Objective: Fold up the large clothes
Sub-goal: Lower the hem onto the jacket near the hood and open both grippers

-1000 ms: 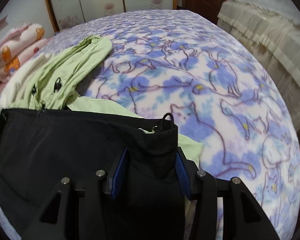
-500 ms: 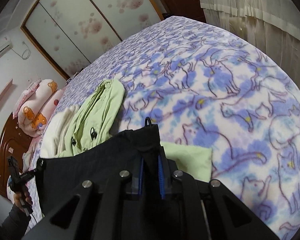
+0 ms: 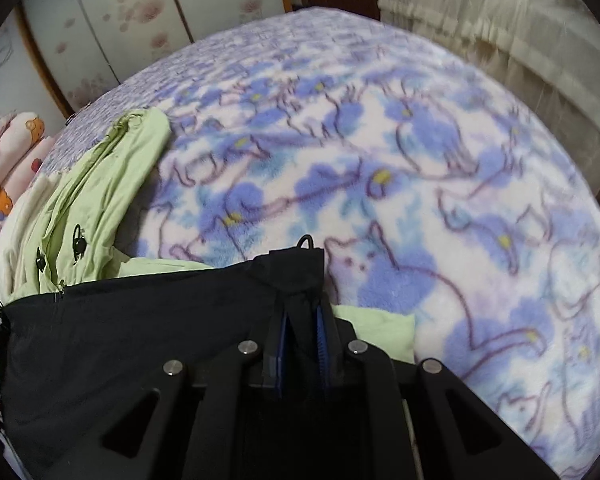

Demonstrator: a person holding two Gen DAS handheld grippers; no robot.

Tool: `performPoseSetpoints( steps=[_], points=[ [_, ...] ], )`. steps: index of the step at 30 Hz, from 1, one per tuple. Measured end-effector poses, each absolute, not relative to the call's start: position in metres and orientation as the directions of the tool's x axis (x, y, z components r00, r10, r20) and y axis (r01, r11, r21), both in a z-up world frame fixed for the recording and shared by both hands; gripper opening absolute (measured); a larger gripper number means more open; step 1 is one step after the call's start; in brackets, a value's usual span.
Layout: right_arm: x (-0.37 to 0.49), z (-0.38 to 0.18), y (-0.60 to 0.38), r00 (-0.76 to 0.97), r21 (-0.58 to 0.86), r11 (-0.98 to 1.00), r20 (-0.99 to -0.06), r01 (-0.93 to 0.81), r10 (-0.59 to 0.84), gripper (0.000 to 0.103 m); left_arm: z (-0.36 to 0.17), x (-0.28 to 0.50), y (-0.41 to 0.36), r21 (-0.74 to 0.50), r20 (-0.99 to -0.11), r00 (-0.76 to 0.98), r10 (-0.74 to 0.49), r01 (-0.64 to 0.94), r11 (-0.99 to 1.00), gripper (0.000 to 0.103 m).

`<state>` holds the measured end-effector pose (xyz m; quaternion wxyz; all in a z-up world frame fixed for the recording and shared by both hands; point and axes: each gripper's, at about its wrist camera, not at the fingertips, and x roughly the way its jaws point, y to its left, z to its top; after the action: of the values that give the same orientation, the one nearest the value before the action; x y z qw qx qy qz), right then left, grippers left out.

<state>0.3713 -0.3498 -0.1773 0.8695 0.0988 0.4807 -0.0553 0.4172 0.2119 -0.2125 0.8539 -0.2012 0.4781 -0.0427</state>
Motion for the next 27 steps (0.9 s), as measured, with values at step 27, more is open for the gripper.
performPoseSetpoints(
  steps=[27],
  points=[
    [0.239,-0.139,-0.169,0.549,0.175,0.964,-0.795,-0.199,0.257,0.039,-0.185,0.29,-0.01,-0.384,-0.761,0.406,-0.507,0.349,0.855,0.023]
  ],
)
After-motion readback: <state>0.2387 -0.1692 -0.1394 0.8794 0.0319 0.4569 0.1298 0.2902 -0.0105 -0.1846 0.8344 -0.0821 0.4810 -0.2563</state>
